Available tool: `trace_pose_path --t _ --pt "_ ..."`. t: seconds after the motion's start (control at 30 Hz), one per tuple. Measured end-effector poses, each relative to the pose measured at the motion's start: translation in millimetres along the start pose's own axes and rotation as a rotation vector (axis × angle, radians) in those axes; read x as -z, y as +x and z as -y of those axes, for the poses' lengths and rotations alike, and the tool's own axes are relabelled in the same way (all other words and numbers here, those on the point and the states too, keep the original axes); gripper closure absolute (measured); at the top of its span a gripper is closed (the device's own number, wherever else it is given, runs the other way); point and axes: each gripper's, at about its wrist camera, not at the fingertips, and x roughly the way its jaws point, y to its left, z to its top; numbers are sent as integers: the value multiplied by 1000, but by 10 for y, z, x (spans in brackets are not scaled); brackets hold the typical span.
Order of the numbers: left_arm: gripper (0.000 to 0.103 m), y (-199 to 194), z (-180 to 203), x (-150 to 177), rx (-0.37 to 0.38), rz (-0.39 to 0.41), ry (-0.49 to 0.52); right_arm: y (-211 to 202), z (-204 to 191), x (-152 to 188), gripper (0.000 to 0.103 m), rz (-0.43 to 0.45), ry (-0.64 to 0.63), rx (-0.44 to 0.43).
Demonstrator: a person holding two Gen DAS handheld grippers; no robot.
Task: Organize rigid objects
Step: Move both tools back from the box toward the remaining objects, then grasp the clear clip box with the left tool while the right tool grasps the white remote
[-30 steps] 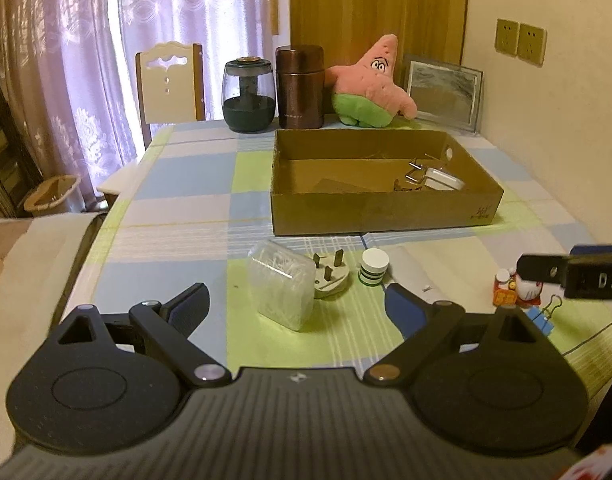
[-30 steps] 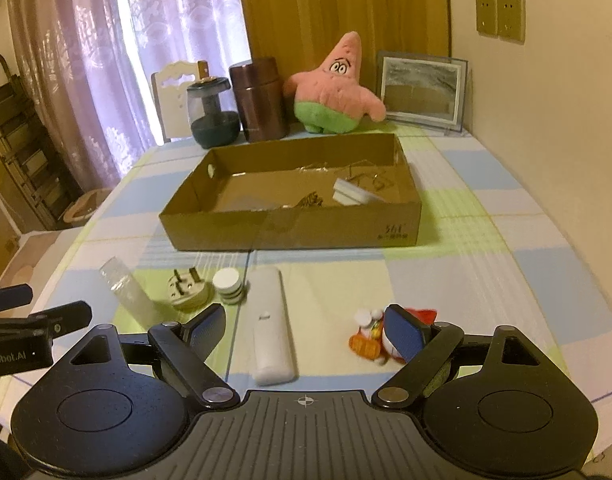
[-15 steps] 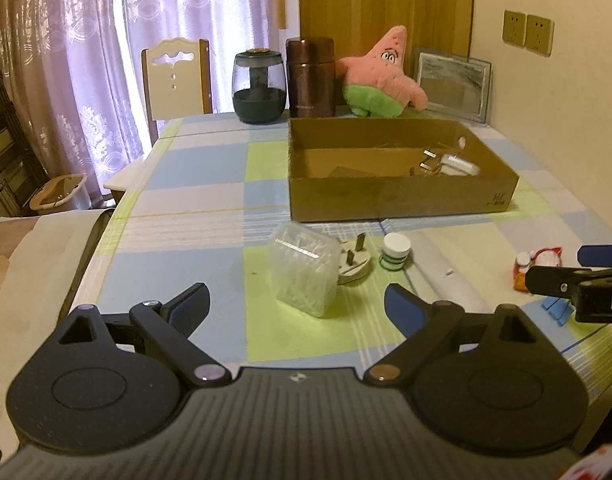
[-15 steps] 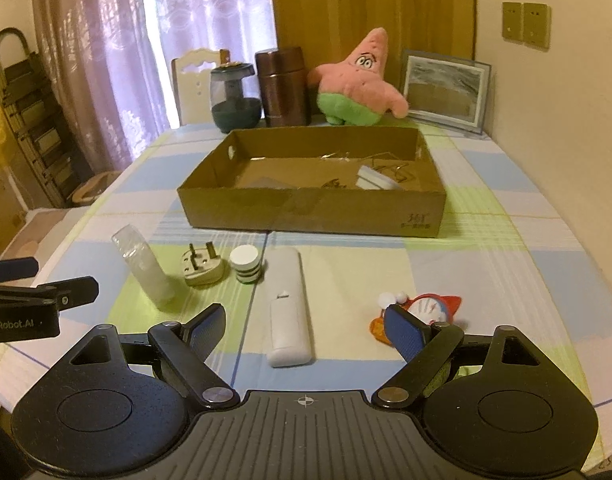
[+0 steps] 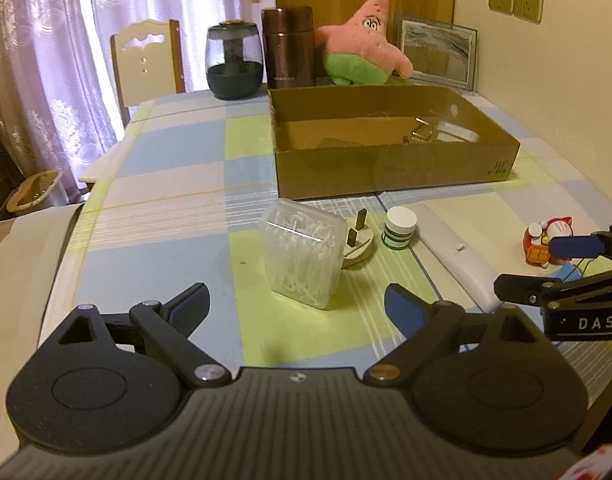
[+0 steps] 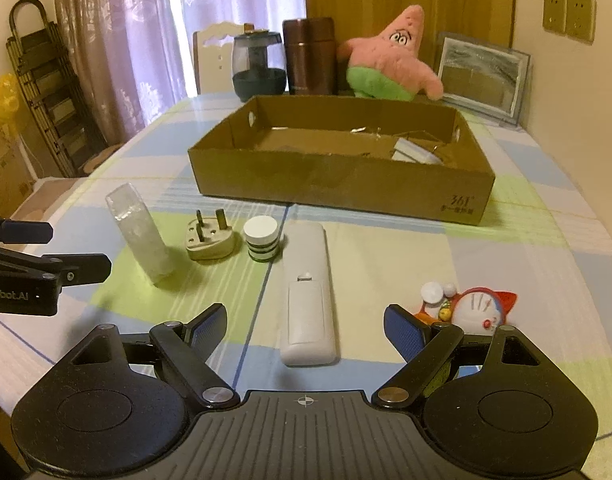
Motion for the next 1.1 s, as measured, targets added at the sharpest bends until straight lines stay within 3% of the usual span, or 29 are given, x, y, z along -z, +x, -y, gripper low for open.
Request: trace_pose_path --t 0.27,0.53,0.83,1.0,1.1 --pt "11 302 -89 -11 33 -21 67 303 -8 -24 22 -20 -20 -10" --pt "14 513 -166 -59 90 -11 129 563 -20 -31 35 -39 -38 8" --pt "14 626 -225 -104 123 10 124 721 -45 -49 50 -49 -33 37" --pt "15 664 -240 -119 149 20 130 729 -55 -68 66 -44 -37 58" --pt "16 682 -253 -134 165 25 129 729 -59 -68 68 -44 -36 58"
